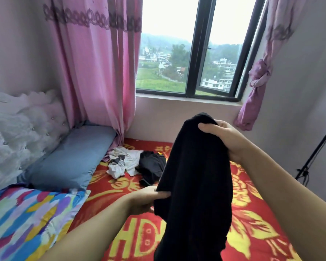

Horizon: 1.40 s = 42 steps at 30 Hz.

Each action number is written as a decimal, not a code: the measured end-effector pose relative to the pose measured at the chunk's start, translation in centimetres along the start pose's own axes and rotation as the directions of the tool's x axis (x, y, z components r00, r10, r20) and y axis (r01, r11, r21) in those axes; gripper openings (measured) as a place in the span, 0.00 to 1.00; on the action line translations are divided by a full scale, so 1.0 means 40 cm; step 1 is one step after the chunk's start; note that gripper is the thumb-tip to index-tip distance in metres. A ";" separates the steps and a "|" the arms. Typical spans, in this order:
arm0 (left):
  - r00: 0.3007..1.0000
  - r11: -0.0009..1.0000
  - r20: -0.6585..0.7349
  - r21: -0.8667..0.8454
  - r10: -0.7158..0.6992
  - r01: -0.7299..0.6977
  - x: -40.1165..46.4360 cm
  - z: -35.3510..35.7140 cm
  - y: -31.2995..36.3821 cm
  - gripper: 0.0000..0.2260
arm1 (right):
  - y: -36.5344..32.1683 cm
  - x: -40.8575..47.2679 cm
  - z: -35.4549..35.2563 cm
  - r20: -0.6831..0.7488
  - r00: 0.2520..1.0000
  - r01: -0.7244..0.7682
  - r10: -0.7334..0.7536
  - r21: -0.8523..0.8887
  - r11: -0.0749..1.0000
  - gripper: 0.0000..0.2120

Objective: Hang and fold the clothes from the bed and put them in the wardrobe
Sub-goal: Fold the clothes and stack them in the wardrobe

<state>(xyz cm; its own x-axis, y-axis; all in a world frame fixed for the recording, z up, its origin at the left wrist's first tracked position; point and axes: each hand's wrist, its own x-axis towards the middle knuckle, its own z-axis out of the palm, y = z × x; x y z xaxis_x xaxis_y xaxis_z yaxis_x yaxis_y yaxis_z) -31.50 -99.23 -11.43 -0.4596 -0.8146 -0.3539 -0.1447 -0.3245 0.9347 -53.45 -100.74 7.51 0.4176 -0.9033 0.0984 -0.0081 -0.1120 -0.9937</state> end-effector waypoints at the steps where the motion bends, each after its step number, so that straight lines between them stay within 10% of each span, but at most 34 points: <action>1: 1.000 0.990 -0.005 -0.142 0.022 -0.023 0.001 0.008 0.002 0.19 | 0.006 -0.003 -0.013 -0.022 1.000 -0.011 0.011 -0.014 1.000 0.14; 7: 0.941 0.890 -0.276 -0.354 0.195 -0.288 -0.049 -0.018 0.162 0.08 | 0.099 -0.026 -0.175 -0.341 0.935 -0.168 0.101 -0.173 0.971 0.05; 12: 0.959 0.967 -0.278 -0.223 0.054 -0.119 -0.085 0.004 0.310 0.04 | 0.216 -0.047 -0.290 -0.529 0.845 -0.391 0.082 -0.505 0.769 0.10; 17: 0.919 0.924 -0.383 -0.377 -0.096 -0.061 -0.040 0.079 0.397 0.05 | 0.145 -0.050 -0.124 -0.257 0.957 -0.270 0.134 -0.622 0.735 0.12; 22: 0.865 0.808 -0.473 -0.569 -0.169 -0.153 0.005 0.085 0.437 0.08 | 0.075 -0.097 0.115 -0.001 0.996 -0.080 0.091 -0.487 0.870 0.11; 30: 0.878 0.586 -0.479 -0.707 0.016 -0.396 -0.084 0.090 0.478 0.10 | 0.160 -0.003 0.158 -0.212 0.973 -0.115 0.094 -0.088 0.989 0.12; 36: 0.751 0.914 -0.588 -0.048 0.300 -0.403 -0.114 0.037 0.390 0.20 | 0.079 0.016 0.112 -0.071 0.989 -0.132 0.129 -0.038 0.990 0.11; 39: 0.841 0.854 -0.269 0.378 0.470 -0.356 -0.109 0.066 0.355 0.26 | 0.057 0.020 0.103 0.045 0.993 -0.102 0.105 -0.069 0.992 0.07; 42: 0.809 0.761 -0.291 0.591 0.511 -0.268 -0.077 0.072 0.318 0.16 | 0.044 0.012 0.089 0.080 0.991 -0.091 0.108 -0.198 0.976 0.05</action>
<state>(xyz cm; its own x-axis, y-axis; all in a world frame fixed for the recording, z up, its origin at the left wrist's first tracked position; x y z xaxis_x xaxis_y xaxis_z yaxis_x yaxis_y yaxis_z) -34.45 -99.47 1.63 -0.1910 -0.9646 0.1818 -0.5049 0.2554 0.8245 -50.03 -99.88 5.60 0.4856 -0.8741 -0.0145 -0.2258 -0.1094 -0.9680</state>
